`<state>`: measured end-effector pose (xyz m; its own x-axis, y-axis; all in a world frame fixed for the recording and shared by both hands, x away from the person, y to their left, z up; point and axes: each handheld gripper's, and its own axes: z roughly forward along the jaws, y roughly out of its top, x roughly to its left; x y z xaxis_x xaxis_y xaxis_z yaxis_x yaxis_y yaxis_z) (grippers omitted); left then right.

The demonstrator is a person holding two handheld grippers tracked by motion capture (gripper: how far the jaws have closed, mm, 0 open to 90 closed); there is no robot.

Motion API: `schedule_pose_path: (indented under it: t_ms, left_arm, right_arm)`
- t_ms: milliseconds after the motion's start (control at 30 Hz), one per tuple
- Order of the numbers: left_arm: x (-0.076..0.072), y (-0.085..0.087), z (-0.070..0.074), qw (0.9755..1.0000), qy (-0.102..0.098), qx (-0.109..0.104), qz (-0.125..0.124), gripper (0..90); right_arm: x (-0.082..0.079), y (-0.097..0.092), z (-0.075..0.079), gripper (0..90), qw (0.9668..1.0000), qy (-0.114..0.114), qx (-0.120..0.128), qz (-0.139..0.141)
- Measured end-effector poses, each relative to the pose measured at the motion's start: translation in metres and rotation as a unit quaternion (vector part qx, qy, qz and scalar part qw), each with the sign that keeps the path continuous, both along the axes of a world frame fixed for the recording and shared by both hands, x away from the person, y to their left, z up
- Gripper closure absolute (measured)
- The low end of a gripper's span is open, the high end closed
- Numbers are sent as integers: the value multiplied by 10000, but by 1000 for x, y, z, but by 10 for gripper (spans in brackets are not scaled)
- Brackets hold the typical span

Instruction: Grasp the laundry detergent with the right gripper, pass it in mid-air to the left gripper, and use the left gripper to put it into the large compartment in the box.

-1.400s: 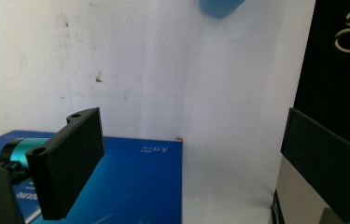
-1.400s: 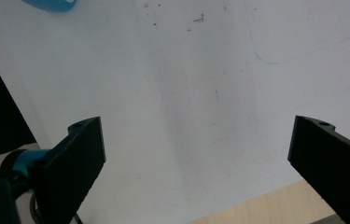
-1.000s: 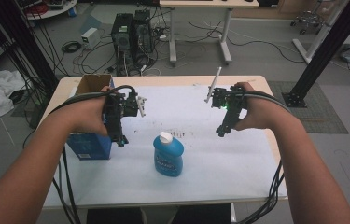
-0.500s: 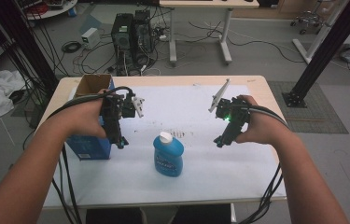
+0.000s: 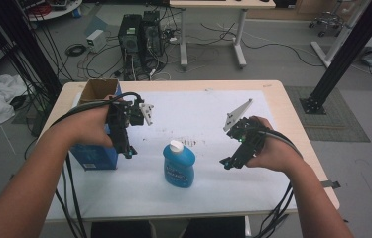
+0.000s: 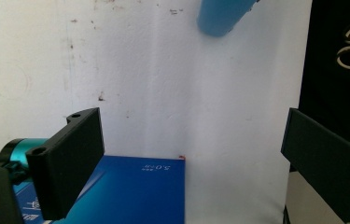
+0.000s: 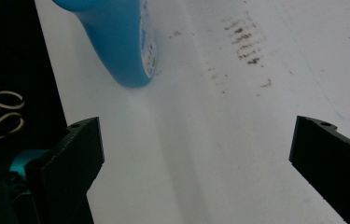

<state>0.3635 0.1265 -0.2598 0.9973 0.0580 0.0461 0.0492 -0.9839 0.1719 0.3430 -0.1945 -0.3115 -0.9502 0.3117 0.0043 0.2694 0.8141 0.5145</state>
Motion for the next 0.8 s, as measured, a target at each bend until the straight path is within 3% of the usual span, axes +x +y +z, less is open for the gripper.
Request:
schedule_pose_path:
  t_ms: [367, 667, 800]
  left_arm:
    - [-1, 4, 1, 10000, -32, -31, -6, 60]
    - [-3, 5, 0, 10000, -35, -58, -25, 60]
    - [-3, 6, 0, 10000, -47, -45, -26, 60]
  right_arm:
    - [-17, 17, -35, 23, 9988, 88, 436, 191]
    - [-21, 31, -54, 22, 9973, 92, 692, 245]
    - [-19, 35, -61, 22, 9948, 174, 975, 256]
